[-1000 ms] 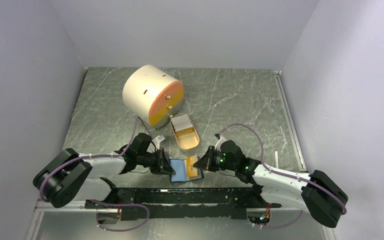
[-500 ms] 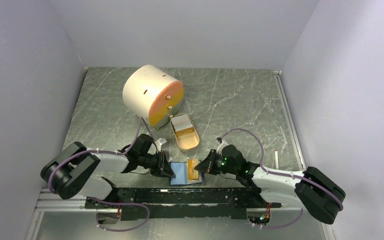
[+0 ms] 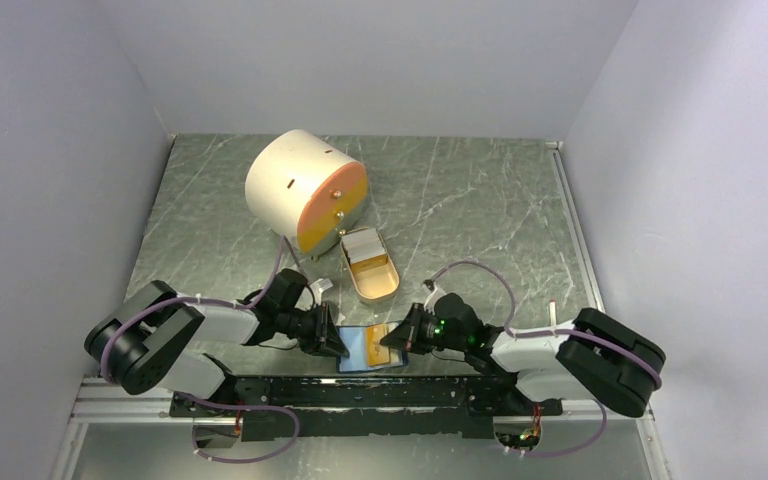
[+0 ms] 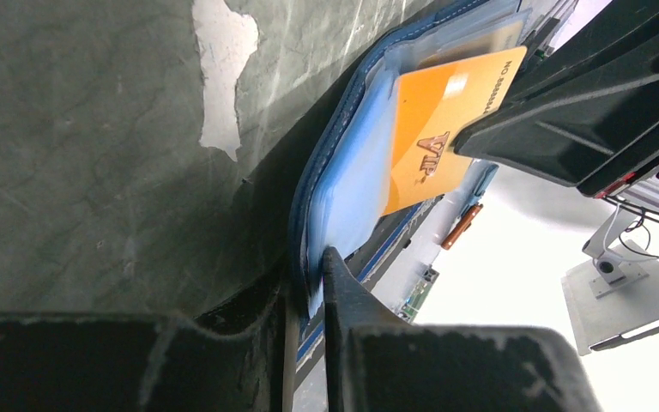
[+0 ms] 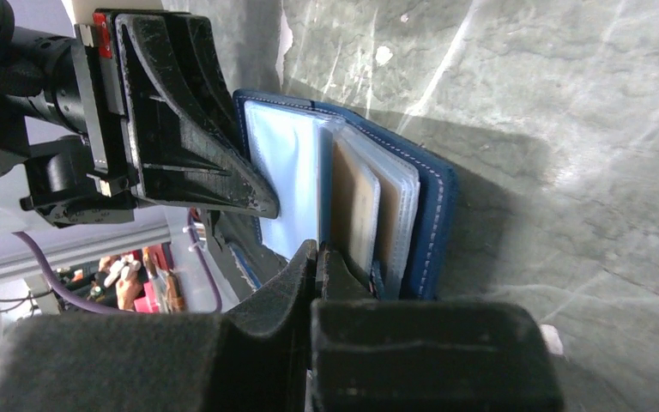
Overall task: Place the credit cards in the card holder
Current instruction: Insert the credit card into the card holder.
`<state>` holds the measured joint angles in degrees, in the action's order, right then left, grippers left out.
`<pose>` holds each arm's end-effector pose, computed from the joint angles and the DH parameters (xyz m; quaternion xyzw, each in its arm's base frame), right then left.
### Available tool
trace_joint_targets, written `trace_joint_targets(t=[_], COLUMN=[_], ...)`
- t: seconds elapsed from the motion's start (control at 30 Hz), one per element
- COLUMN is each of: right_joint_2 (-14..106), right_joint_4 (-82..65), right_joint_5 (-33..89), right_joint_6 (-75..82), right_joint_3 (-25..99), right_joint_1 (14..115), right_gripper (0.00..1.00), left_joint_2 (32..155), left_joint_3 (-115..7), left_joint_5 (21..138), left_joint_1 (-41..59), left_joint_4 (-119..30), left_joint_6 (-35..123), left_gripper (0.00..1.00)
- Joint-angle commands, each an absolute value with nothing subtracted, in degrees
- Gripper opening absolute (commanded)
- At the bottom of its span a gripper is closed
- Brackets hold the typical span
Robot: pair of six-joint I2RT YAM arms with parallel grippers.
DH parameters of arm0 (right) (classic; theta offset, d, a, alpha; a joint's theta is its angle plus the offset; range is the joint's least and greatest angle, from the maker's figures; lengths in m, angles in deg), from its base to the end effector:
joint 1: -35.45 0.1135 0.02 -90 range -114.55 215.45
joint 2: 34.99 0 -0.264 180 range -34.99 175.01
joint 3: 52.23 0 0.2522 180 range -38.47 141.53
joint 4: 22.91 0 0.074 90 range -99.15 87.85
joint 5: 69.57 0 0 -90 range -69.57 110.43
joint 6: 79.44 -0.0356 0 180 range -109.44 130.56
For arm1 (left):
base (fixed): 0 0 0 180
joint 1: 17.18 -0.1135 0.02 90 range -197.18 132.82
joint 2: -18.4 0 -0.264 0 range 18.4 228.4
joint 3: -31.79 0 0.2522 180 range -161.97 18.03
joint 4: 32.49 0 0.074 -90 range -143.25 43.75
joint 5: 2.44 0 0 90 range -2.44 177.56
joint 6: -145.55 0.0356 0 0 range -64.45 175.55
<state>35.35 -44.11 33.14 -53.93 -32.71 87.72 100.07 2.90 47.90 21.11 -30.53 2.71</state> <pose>0.1070 0.1511 0.1129 0.0361 0.8601 0.4757 0.1806 0.1416 -0.1408 0.0953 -0.0006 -0.8935 0.4490 0.0074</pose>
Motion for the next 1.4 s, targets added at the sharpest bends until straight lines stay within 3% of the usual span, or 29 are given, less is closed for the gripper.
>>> trace_joint_targets(t=[0.0, 0.37, 0.53, 0.73, 0.83, 1.13, 1.37], right_joint_2=[38.4, 42.9, 44.0, 39.8, 36.5, 32.5, 34.3], right_joint_4=[-50.6, -55.8, -52.3, -38.0, -31.4, -24.9, -26.6], right_joint_5=[34.0, 34.9, 33.7, 28.8, 26.0, 22.7, 21.1], right_joint_6=[-55.5, -57.0, -55.9, -53.4, -52.7, -52.4, -53.7], right_joint_3=[-33.3, -34.0, -32.2, -29.2, -28.3, -26.8, -26.0], right_joint_1=[89.1, 89.4, 89.9, 91.0, 91.3, 93.0, 95.4], right_gripper=[0.00, 0.00, 0.13, 0.33, 0.37, 0.37, 0.23], left_joint_2=[100.7, 99.8, 99.5, 99.6, 99.5, 98.8, 97.9], left_joint_3=[3.1, 3.4, 3.3, 3.3, 3.2, 3.2, 3.2], left_joint_5=[49.5, 49.6, 49.4, 49.4, 49.4, 49.3, 49.4], left_joint_1=[20.7, 20.8, 20.8, 20.8, 20.8, 20.8, 20.8], left_joint_4=[-31.0, -31.1, -31.1, -31.1, -31.3, -31.3, -31.9], left_joint_6=[3.9, 3.7, 3.5, 3.5, 3.5, 3.1, 3.1], left_gripper=[0.17, 0.22, 0.22, 0.22, 0.22, 0.23, 0.23])
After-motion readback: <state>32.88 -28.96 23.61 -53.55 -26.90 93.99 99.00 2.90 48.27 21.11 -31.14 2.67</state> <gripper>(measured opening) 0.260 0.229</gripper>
